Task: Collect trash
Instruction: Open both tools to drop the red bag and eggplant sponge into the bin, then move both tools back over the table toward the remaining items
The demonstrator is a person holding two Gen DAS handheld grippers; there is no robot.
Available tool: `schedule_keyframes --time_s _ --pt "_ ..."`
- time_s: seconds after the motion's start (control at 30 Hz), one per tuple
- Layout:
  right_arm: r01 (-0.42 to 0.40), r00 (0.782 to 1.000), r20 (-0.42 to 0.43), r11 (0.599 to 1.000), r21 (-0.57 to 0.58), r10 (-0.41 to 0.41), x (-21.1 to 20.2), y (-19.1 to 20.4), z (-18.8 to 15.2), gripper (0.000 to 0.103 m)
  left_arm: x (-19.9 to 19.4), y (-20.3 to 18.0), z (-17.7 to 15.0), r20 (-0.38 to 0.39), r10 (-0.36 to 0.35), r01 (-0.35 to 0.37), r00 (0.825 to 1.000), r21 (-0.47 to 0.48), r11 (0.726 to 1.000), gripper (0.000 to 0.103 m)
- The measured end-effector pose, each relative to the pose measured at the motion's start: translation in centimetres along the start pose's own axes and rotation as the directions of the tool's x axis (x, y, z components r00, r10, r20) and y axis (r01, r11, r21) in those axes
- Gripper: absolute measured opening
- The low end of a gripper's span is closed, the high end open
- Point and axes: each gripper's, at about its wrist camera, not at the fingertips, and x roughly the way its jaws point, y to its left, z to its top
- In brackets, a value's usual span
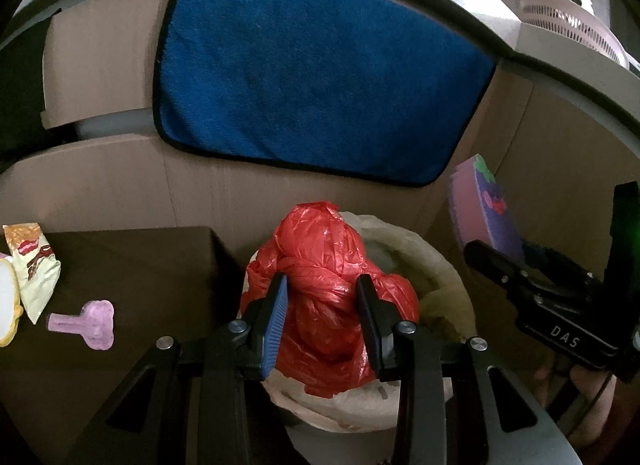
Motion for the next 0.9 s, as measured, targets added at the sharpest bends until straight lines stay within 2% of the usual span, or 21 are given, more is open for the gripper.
schedule_keyframes --time_s 0.13,0.2,0.27,0.33,0.5,0.57,0.63,0.73,0.9 --pt "-0.004 1.000 -0.006 1.000 0.010 0.004 0.3 0.0 -0.1 0.065 0.7 0.7 0.2 -0.026 -0.030 0.030 0.999 -0.023 0.999 0.037" --pt "-0.014 1.000 -0.008 1.000 0.019 0.014 0.4 0.0 -0.2 0.066 1.1 1.2 0.3 -0.038 -0.061 0.059 0.997 -0.049 0.997 0.042" --pt "-0.015 1.000 -0.010 0.999 0.030 0.016 0.5 0.0 -0.2 0.067 1.4 2.0 0.7 -0.049 -0.115 0.111 0.992 -0.092 0.990 0.052" --pt "-0.017 1.000 -0.007 0.999 0.041 0.017 0.5 0.0 -0.2 0.069 1.1 2.9 1.1 -0.040 -0.138 0.131 0.990 -0.136 0.982 0.054" --pt "-0.022 1.000 0.011 0.997 0.069 0.021 0.0 0.0 0.2 0.075 -1.0 4.4 2.1 0.021 -0.082 0.084 0.996 -0.152 0.985 0.055" --pt "-0.023 0.999 0.028 0.997 0.076 0.021 -0.4 0.2 0.6 0.075 -2.3 5.3 2.3 0.042 -0.037 0.042 0.998 -0.152 0.987 0.055" --pt "-0.060 0.998 0.037 0.994 0.092 0.057 -0.8 0.3 0.9 0.075 -3.5 6.4 2.3 0.064 0.006 0.005 0.998 -0.158 0.987 0.055" --pt "-0.074 0.996 0.052 0.994 0.077 0.070 -1.4 1.4 1.3 0.075 -5.3 8.6 2.2 0.090 0.085 -0.068 0.992 -0.179 0.982 0.055" --pt "-0.059 0.993 0.099 0.998 -0.015 0.060 -2.4 5.1 1.7 0.075 -8.1 13.8 1.1 0.097 0.204 -0.174 0.974 -0.248 0.953 0.055"
